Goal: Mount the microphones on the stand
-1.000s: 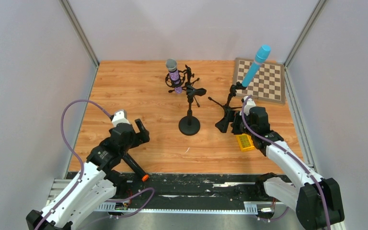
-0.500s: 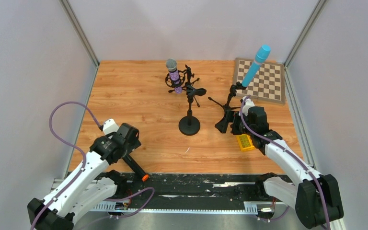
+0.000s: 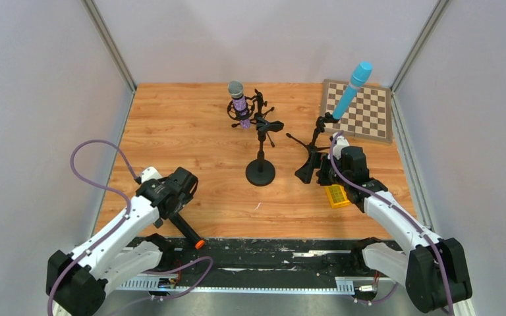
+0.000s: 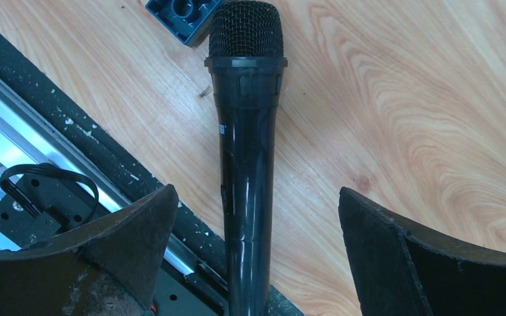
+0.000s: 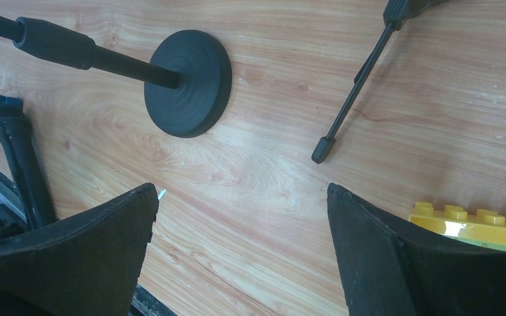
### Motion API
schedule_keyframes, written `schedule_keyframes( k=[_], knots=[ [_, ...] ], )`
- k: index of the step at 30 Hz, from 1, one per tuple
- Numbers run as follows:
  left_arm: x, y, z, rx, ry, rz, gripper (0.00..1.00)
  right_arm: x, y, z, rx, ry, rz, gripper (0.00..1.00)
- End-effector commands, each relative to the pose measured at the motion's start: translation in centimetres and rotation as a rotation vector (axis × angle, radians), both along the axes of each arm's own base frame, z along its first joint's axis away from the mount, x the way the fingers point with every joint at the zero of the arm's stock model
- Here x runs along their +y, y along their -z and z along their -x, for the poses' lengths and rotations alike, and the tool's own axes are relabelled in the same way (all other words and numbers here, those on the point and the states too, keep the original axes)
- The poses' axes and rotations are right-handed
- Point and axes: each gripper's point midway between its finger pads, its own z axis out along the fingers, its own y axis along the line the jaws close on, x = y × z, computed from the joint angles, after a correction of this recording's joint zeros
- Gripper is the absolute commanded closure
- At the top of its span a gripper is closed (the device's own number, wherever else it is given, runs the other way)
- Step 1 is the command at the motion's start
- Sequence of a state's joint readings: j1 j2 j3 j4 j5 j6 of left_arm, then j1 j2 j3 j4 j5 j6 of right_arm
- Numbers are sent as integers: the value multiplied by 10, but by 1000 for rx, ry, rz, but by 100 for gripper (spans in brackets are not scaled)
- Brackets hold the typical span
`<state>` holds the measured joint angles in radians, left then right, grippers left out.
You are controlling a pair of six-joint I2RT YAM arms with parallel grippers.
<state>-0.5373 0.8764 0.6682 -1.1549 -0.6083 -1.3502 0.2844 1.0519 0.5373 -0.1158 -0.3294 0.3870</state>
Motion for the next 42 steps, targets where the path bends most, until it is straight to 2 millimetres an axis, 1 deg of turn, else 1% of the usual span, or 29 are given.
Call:
schedule_keyframes(
  k=[1, 3, 4, 5, 9, 13, 16, 18, 19, 20, 21, 23, 26, 28, 29, 30, 31, 32, 33, 34, 35, 36, 37, 38, 39, 42],
  knots=[
    [-4, 8, -9, -13, -54, 8, 0, 3, -10, -7, -41, -12, -14, 2],
    [-11, 13, -15, -12, -41, 26, 1, 2, -10, -7, -41, -11, -14, 3],
    [-14, 19, -14, 5, -35, 32, 1, 2, -10, -6, -40, -11, -13, 2],
    [-18, 21, -19, -8, -21, 47, 2, 2, -10, -6, -40, -10, -13, 3],
    [-22, 41, -16, 46, -14, 42, 4, 1, -11, -7, -44, -7, -11, 3],
    [-25, 52, -15, 104, 0, 28, 6, 1, -10, -7, -45, -6, -8, 2],
    [-28, 54, -19, 120, 20, 25, 16, 1, -10, -8, -44, -2, -8, 3],
    [-34, 55, -25, 115, 54, 37, 25, 1, -11, -8, -45, -3, -8, 2],
    [-37, 56, -26, 116, 65, 41, 34, 0, -11, -8, -47, -1, -6, 2],
    [-41, 57, -30, 110, 85, 56, 38, 0, -11, -9, -48, -1, -5, 2],
    [-43, 59, -31, 115, 94, 56, 47, 0, -11, -9, -49, -1, -5, 2],
    [-48, 62, -35, 125, 116, 66, 53, 0, -11, -9, -48, 1, -5, 2],
    [-56, 66, -43, 136, 155, 74, 57, -1, -11, -9, -49, 4, -4, 2],
    [-62, 68, -48, 133, 178, 83, 65, -1, -12, -9, -51, 3, -3, 3],
    [-65, 69, -50, 132, 190, 94, 73, -1, -11, -9, -51, 5, -1, 3],
    [-69, 70, -55, 124, 209, 100, 78, -1, -11, -9, -50, 5, 0, 2],
    [-73, 71, -57, 124, 224, 114, 79, -1, -11, -9, -50, 5, 0, 3],
    [-78, 71, -62, 114, 254, 121, 85, -2, -12, -9, -50, 7, 0, 2],
    [-84, 72, -64, 116, 279, 143, 88, -2, -12, -9, -50, 7, 0, 2],
    [-92, 71, -71, 97, 338, 153, 92, -3, -12, -9, -49, 9, 0, 3],
    [-103, 71, -72, 97, 384, 198, 93, -2, -12, -9, -49, 8, 1, 2],
    [-113, 69, -79, 59, 440, 224, 93, -3, -12, -9, -52, 10, 1, 3],
    [-128, 64, -86, 19, 507, 277, 92, -3, -12, -9, -49, 10, 2, 2],
    [-133, 64, -85, 5, 533, 302, 92, -3, -12, -9, -48, 11, 2, 2],
    [-143, 59, -89, -28, 579, 339, 91, -4, -11, -9, -48, 11, 3, 2],
    [-148, 57, -88, -34, 640, 339, 90, -3, -11, -9, -45, 11, 1, 2]
  ],
)
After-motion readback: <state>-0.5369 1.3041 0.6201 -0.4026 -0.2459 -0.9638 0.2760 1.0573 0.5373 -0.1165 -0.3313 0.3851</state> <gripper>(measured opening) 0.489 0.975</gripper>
